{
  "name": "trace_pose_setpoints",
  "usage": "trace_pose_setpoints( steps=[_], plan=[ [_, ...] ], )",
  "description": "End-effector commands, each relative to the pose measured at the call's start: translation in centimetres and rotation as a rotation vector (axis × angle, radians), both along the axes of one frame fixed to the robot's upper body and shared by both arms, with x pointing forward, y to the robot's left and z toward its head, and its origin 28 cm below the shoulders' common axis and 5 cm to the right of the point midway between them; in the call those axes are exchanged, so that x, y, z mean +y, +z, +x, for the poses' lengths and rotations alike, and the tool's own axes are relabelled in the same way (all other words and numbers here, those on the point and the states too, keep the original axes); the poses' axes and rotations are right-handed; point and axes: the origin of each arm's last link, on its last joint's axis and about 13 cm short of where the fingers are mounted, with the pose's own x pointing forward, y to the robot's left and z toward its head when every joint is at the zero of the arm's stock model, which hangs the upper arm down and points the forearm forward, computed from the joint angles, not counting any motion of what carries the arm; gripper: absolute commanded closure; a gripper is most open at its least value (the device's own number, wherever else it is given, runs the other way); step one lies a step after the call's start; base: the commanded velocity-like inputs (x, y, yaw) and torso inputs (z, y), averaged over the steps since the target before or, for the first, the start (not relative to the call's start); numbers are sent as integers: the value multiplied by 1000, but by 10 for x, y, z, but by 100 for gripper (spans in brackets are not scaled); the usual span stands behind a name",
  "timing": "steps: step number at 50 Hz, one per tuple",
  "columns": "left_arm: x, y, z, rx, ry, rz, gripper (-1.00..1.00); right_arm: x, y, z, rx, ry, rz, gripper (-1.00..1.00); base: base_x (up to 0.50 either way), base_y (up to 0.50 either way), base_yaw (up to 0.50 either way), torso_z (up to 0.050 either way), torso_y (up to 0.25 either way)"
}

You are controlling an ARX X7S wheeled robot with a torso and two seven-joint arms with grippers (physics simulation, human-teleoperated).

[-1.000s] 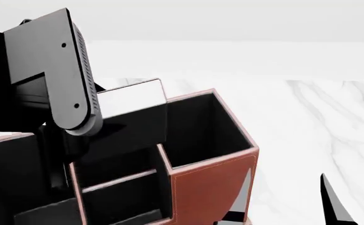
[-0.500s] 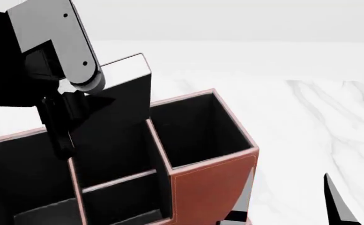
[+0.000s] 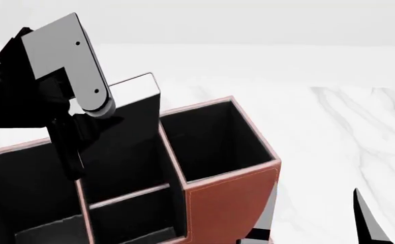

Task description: Pick up the book and place it in the front compartment of the caddy.

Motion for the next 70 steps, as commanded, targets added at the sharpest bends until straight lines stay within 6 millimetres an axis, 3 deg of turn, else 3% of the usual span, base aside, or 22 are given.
trace_pose_setpoints(
  steps=[1, 70],
  plan=[
    [-1, 0, 9, -30, -27, -40, 100, -1, 2, 0, -23, 4, 10, -100, 0, 0, 0, 0, 0],
    [2, -75, 40, 22, -59, -79, 100, -1, -7, 5, 8, 4, 3, -100, 0, 0, 0, 0, 1]
  ],
)
